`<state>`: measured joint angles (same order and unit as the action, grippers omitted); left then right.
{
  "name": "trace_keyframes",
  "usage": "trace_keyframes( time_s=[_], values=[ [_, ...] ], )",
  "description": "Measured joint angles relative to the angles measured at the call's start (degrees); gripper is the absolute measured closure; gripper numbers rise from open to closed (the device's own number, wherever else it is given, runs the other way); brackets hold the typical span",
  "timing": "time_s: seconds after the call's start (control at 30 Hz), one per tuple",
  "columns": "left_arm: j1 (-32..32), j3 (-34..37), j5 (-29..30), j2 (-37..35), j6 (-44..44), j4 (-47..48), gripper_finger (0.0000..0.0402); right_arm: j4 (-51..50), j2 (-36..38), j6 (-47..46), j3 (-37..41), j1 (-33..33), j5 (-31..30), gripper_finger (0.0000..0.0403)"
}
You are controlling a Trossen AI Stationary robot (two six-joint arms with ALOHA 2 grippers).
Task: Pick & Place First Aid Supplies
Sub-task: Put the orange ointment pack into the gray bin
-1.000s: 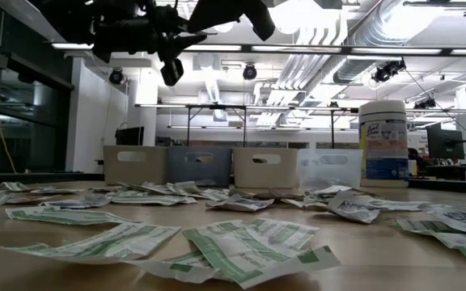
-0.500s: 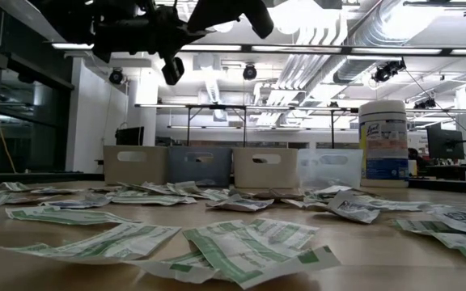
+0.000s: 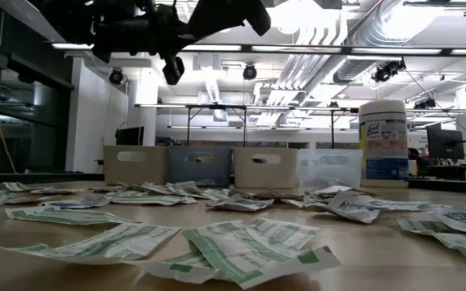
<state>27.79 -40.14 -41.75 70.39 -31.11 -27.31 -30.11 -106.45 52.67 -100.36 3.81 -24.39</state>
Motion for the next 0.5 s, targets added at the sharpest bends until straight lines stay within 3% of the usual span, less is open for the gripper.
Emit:
trace_keyframes(
  time_s=[0.23, 0.5],
  values=[
    [10.3, 0.0, -3.2, -1.1, 1.3, 0.0, 0.0401, 0.6, 0.0, -6.3, 0.0, -0.3, -11.7, 0.0193],
    [21.1, 0.0, -6.1, -1.3, 4.2, 5.1, 0.0401, 0.8, 0.0, -20.6, 0.0, -3.4, -16.2, 0.0181]
  ],
)
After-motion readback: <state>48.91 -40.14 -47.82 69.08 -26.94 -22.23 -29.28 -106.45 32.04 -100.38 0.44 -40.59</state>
